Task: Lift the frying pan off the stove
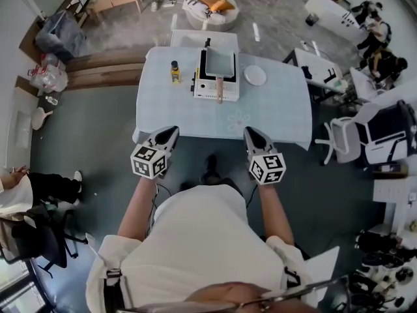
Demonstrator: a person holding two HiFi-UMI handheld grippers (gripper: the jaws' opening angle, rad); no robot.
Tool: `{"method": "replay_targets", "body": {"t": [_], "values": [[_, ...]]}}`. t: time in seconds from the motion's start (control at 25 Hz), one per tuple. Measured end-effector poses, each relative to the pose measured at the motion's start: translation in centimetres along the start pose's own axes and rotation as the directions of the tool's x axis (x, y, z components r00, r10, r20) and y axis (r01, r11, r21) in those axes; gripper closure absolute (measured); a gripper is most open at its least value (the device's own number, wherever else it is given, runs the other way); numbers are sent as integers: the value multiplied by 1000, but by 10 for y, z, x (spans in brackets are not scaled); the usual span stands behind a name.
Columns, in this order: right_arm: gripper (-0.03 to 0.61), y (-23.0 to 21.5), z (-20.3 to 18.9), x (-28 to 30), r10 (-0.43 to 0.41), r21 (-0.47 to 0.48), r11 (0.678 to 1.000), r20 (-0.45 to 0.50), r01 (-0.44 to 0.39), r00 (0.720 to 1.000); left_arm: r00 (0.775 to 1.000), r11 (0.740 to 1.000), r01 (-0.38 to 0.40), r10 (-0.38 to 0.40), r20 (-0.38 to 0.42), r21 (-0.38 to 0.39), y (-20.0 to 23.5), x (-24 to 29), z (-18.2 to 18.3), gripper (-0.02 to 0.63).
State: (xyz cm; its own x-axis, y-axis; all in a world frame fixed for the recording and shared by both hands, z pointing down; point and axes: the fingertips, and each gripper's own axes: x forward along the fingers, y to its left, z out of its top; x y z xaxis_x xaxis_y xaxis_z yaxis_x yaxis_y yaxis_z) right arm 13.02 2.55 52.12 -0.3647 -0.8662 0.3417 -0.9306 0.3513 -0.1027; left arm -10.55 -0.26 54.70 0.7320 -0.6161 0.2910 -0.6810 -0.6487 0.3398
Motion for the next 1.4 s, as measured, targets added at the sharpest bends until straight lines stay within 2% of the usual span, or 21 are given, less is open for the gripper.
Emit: {"method": "replay_targets", "body": {"t": [0.52, 1.04, 1.4], "values": [[543, -66, 16, 89, 111, -3, 994, -40, -111, 993, 997, 997, -71, 71, -12, -36, 28, 84, 20, 584], [543, -129, 17, 150, 234, 56, 972, -73, -230, 970, 985, 980, -172, 173, -1, -96, 39, 158, 41, 584], [543, -153, 14, 184, 260, 94, 964, -111, -250, 959, 985, 978, -171, 167, -43, -116, 46, 194, 42, 584]]}}
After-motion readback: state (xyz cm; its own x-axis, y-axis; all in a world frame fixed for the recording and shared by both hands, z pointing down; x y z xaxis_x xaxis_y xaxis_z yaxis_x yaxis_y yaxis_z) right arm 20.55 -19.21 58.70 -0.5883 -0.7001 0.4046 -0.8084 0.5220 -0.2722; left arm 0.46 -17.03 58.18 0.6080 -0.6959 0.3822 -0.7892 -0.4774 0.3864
